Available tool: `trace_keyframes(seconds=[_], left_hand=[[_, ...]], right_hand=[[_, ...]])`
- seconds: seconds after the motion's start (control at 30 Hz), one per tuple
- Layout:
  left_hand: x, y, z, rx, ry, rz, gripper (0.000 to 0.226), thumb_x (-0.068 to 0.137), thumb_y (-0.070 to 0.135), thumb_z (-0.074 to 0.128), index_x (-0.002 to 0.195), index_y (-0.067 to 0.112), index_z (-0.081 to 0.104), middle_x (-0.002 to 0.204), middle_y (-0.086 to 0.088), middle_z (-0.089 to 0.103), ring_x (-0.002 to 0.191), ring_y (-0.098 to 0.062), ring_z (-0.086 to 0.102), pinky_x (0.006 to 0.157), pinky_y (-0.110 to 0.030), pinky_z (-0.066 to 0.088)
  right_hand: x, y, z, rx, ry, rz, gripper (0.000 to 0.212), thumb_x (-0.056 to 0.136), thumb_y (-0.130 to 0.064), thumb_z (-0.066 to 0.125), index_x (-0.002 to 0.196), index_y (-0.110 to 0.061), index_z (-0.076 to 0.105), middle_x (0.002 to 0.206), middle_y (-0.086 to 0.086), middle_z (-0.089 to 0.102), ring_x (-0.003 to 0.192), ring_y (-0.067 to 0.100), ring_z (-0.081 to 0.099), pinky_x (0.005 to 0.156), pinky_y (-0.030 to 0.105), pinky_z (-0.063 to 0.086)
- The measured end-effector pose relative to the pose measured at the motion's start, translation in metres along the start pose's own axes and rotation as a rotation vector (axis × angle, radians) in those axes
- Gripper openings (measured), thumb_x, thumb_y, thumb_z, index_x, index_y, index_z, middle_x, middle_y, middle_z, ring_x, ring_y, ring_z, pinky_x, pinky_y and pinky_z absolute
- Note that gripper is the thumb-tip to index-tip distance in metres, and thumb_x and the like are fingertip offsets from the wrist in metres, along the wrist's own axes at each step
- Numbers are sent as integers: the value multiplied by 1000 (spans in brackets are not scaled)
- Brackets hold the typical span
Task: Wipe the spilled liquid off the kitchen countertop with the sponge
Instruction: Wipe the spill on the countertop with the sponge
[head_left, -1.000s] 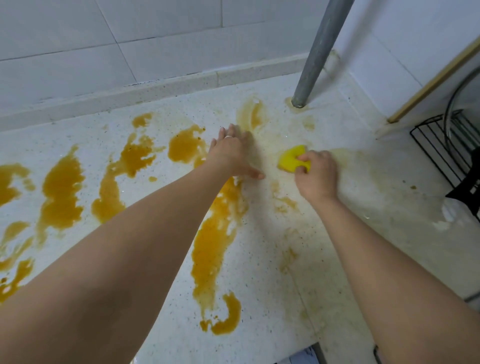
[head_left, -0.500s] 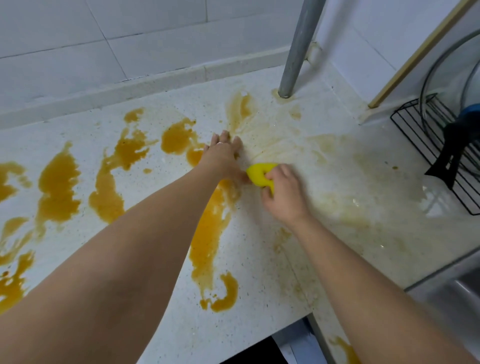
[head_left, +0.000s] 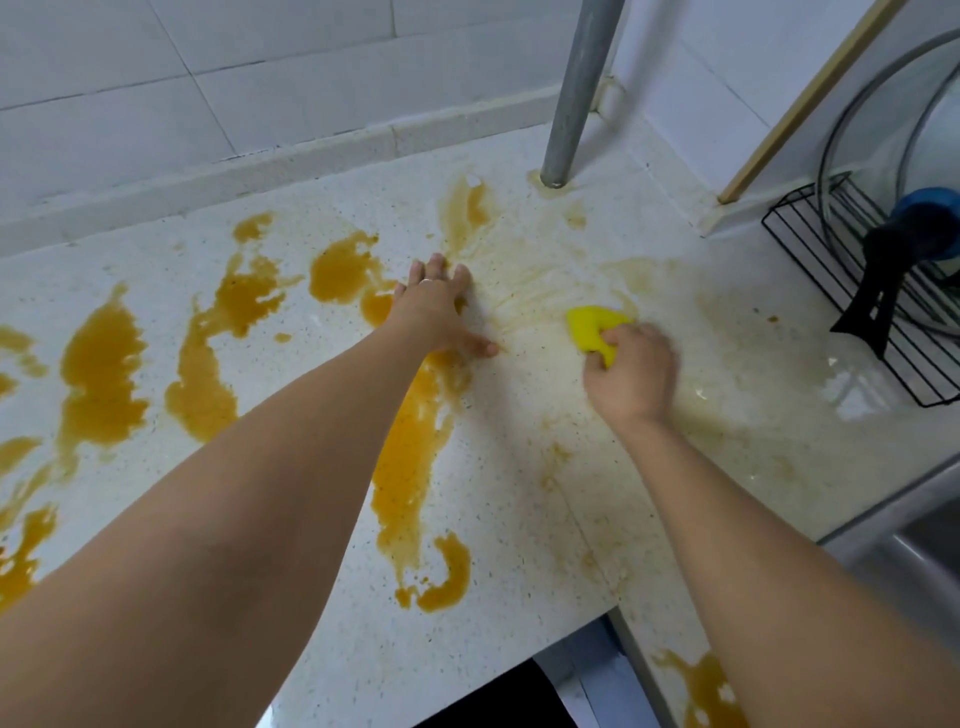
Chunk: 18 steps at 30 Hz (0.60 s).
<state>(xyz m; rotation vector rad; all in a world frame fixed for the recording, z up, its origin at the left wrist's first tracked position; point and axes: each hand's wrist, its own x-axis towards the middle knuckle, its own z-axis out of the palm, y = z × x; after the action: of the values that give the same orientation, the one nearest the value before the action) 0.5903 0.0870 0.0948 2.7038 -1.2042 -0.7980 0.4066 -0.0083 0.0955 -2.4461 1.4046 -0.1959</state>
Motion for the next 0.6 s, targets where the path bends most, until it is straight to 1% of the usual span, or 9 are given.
trace_keyframes(seconds=[0.07, 0.13, 0.17, 0.27, 0.33, 0.43, 0.47, 0.53, 0.6], left_hand=[[1, 1, 0, -8, 2, -2, 111, 71, 55, 72, 152, 20, 5, 159, -9, -9, 146, -31, -9, 117, -47, 4], [1, 0, 1, -10, 10, -3, 111, 71, 53, 72, 152, 20, 4, 159, -8, -9, 146, -31, -9, 118, -46, 4], [1, -1, 2, -7, 12, 1, 111, 72, 54, 72, 152, 20, 4, 159, -8, -9, 146, -31, -10, 117, -46, 3], [1, -3, 3, -11, 16, 8, 110, 71, 57, 70, 152, 21, 6, 159, -8, -9, 145, -31, -11, 117, -46, 2], [2, -3, 2, -8, 17, 8, 110, 71, 58, 71, 152, 20, 6, 159, -9, -9, 145, -31, -11, 117, -46, 3], [1, 0, 2, 1, 15, -3, 110, 71, 56, 71, 152, 19, 7, 159, -9, -7, 146, -31, -8, 117, -46, 6], [-1, 0, 2, -2, 16, -5, 109, 71, 57, 71, 152, 19, 9, 159, -10, -4, 146, -32, -6, 117, -46, 9], [-7, -1, 3, -40, 36, -15, 106, 70, 58, 71, 150, 19, 15, 158, -13, 0, 145, -34, -1, 117, -46, 15], [-23, -12, 7, -111, 109, -94, 104, 73, 57, 70, 151, 21, 12, 159, -12, -5, 146, -33, -4, 117, -45, 12]], right_hand=[[-18, -19, 11, 131, -107, -219, 28, 81, -13, 59, 106, -1, 63, 112, 18, 58, 106, 32, 53, 88, 31, 40], [-25, -25, 17, 168, -164, -332, 26, 79, -10, 60, 102, 1, 65, 109, 20, 58, 103, 33, 54, 87, 33, 42], [-19, -20, 13, 139, -142, -291, 26, 80, -10, 59, 103, 0, 64, 111, 20, 57, 104, 34, 53, 87, 34, 42], [1, 5, -2, 70, -36, 0, 27, 86, -12, 53, 109, 0, 59, 119, 19, 52, 110, 33, 49, 89, 33, 40], [-5, 0, 0, 102, -90, -38, 28, 85, -13, 56, 109, 0, 59, 119, 19, 51, 109, 32, 50, 89, 31, 39], [-25, -17, 13, 187, -219, -301, 27, 80, -11, 62, 104, 0, 62, 113, 19, 54, 106, 32, 52, 85, 30, 40], [-22, -16, 12, 171, -198, -294, 26, 81, -11, 61, 105, 0, 62, 113, 19, 55, 107, 32, 52, 86, 31, 40], [-7, -6, 4, 130, -101, -125, 27, 84, -12, 56, 108, 0, 60, 116, 20, 55, 110, 33, 50, 88, 32, 37], [-3, -7, 5, 105, -26, -12, 26, 84, -11, 54, 107, 3, 60, 117, 23, 54, 112, 34, 48, 91, 33, 32]])
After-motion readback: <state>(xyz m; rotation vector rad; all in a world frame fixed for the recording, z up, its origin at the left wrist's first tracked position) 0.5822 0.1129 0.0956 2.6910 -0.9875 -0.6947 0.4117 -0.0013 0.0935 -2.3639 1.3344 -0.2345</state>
